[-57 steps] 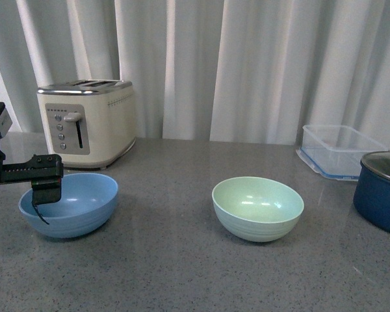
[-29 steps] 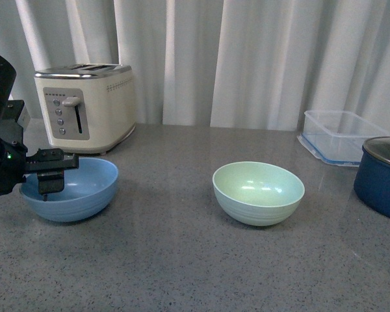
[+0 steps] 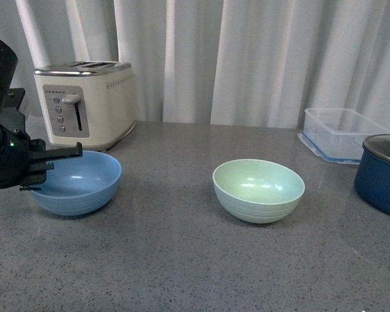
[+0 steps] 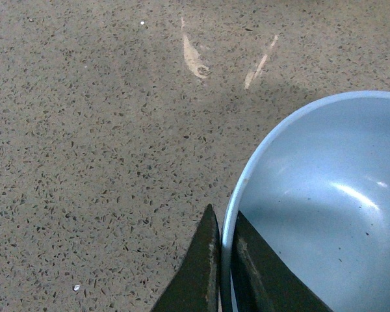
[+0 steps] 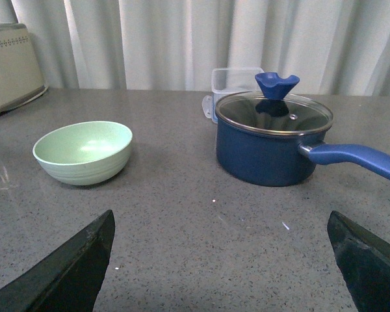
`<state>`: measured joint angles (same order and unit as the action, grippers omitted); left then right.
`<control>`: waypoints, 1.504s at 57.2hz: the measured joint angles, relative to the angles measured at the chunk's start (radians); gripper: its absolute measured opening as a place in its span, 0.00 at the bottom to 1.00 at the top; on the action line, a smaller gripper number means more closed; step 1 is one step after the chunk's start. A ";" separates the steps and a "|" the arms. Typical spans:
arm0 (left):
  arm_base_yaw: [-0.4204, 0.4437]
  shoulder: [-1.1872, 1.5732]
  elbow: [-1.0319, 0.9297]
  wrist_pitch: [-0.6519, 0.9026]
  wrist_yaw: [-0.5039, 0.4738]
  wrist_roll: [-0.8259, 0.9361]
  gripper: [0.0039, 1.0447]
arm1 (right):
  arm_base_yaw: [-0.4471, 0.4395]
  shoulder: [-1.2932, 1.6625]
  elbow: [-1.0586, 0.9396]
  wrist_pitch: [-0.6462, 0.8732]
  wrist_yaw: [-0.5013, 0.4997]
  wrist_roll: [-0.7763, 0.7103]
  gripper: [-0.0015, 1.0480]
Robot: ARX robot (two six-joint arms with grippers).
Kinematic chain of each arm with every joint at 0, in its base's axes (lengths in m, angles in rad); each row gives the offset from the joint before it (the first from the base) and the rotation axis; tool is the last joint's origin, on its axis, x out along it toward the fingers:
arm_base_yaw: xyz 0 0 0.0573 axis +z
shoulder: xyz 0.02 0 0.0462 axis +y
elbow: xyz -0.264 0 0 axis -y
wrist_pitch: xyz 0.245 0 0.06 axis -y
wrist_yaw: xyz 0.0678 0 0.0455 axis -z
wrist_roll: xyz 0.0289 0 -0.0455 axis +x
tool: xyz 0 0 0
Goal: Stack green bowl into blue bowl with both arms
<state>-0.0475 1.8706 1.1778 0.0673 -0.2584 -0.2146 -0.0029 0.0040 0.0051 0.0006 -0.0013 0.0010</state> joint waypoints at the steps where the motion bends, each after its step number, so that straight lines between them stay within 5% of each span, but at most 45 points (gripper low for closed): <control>1: -0.003 -0.002 0.000 0.000 -0.003 0.000 0.03 | 0.000 0.000 0.000 0.000 0.000 0.000 0.90; 38: -0.210 0.026 0.109 -0.049 -0.030 -0.060 0.03 | 0.000 0.000 0.000 0.000 0.000 0.000 0.90; 86: -0.250 0.127 0.178 -0.053 -0.034 -0.087 0.03 | 0.000 0.000 0.000 0.000 0.000 0.000 0.90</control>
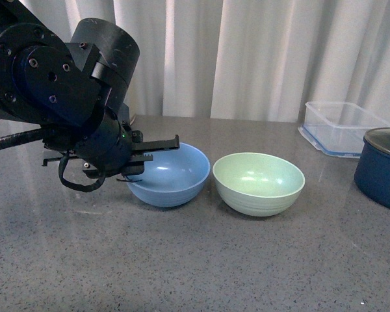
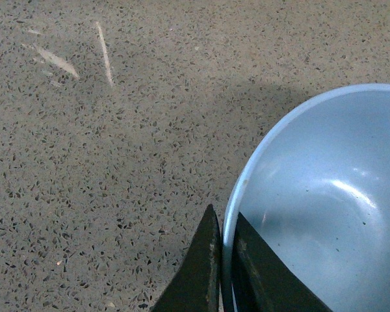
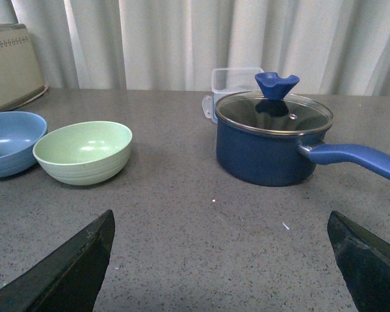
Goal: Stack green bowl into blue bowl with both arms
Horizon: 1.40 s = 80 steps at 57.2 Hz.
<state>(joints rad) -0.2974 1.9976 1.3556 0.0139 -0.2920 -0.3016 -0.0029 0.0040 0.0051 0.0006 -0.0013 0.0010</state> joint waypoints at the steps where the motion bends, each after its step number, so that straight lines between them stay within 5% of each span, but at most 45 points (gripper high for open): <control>1: 0.000 0.001 0.001 0.000 0.000 0.000 0.03 | 0.000 0.000 0.000 0.000 0.000 0.000 0.90; 17: 0.000 0.000 0.002 0.010 0.000 -0.001 0.05 | 0.000 0.000 0.000 0.000 0.000 0.000 0.90; 51: 0.048 -0.362 -0.219 0.012 -0.036 -0.008 0.95 | 0.000 0.000 0.000 0.000 0.000 0.000 0.90; 80: -0.031 -0.846 -0.696 -0.101 -0.186 0.064 0.94 | 0.000 0.000 0.000 0.000 -0.001 0.000 0.90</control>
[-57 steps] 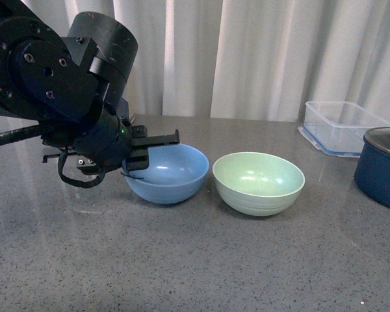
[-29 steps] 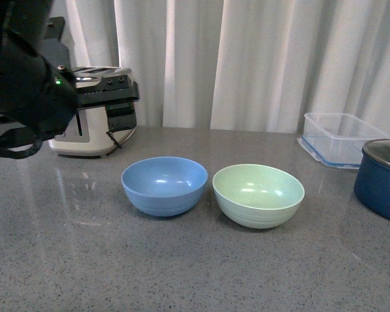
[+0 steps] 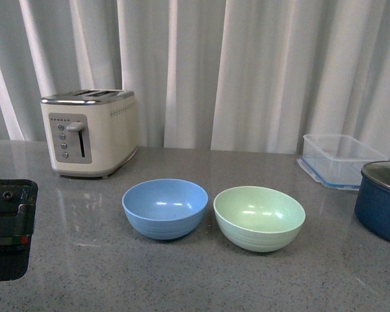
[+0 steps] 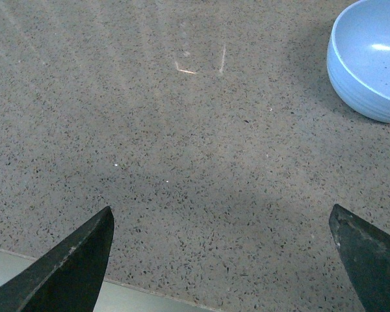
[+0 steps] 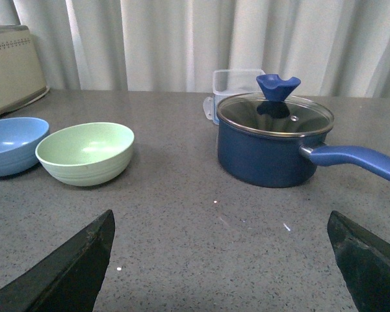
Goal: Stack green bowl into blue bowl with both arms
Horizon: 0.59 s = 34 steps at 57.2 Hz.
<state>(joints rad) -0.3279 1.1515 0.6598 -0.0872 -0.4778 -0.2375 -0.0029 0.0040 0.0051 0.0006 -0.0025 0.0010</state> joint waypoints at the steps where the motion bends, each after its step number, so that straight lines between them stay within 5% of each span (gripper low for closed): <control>1: 0.000 0.000 0.000 0.000 0.000 0.000 0.94 | 0.000 0.000 0.000 0.000 0.000 0.000 0.90; 7: 0.006 0.000 -0.019 0.053 0.019 0.021 0.92 | 0.000 0.000 0.000 0.000 0.001 0.000 0.90; 13: 0.046 -0.039 -0.212 0.521 0.204 0.143 0.74 | 0.000 0.000 0.000 0.000 0.001 0.000 0.90; 19: 0.088 -0.101 -0.337 0.775 0.252 0.194 0.57 | 0.000 0.000 0.000 0.000 0.002 0.000 0.90; 27: 0.159 -0.226 -0.453 0.800 0.314 0.219 0.23 | 0.000 0.000 0.000 0.000 0.001 0.000 0.90; 34: 0.189 -0.294 -0.502 0.779 0.348 0.225 0.03 | 0.000 0.000 0.000 0.000 0.002 0.000 0.90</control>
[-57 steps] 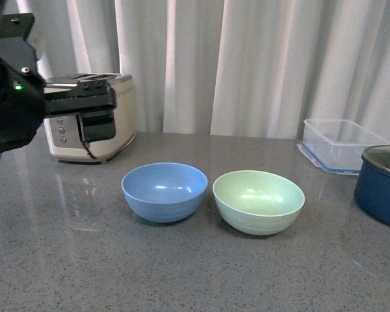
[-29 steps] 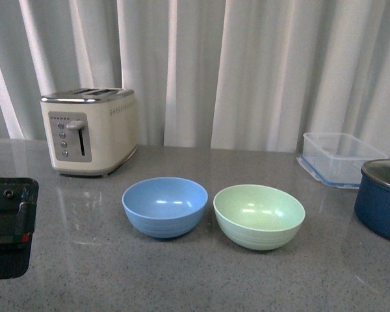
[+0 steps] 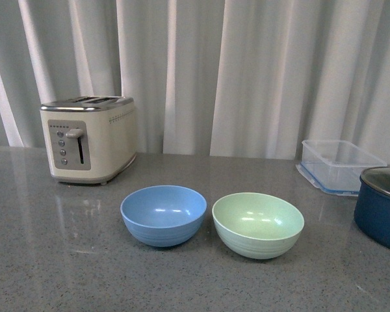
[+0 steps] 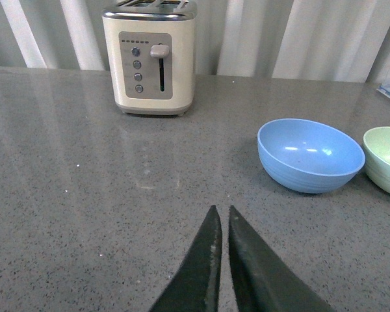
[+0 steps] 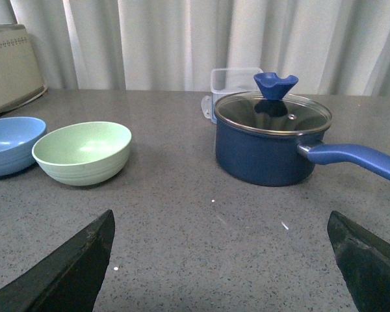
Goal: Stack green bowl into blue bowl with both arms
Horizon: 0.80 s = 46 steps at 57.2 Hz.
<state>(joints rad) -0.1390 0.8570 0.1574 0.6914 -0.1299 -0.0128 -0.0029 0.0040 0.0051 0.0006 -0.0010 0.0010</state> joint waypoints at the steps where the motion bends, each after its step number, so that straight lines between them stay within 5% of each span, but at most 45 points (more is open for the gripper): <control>1: 0.002 -0.006 -0.003 -0.002 0.002 0.001 0.03 | 0.000 0.000 0.000 0.000 0.000 0.000 0.90; 19: 0.133 -0.218 -0.092 -0.124 0.122 0.006 0.03 | 0.000 0.000 0.000 0.000 0.000 0.000 0.90; 46: 0.137 -0.475 -0.137 -0.307 0.128 0.008 0.03 | 0.000 0.000 0.000 0.000 0.000 0.000 0.90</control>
<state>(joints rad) -0.0025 0.3824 0.0208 0.3840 -0.0017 -0.0048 -0.0029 0.0040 0.0051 0.0006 -0.0010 0.0010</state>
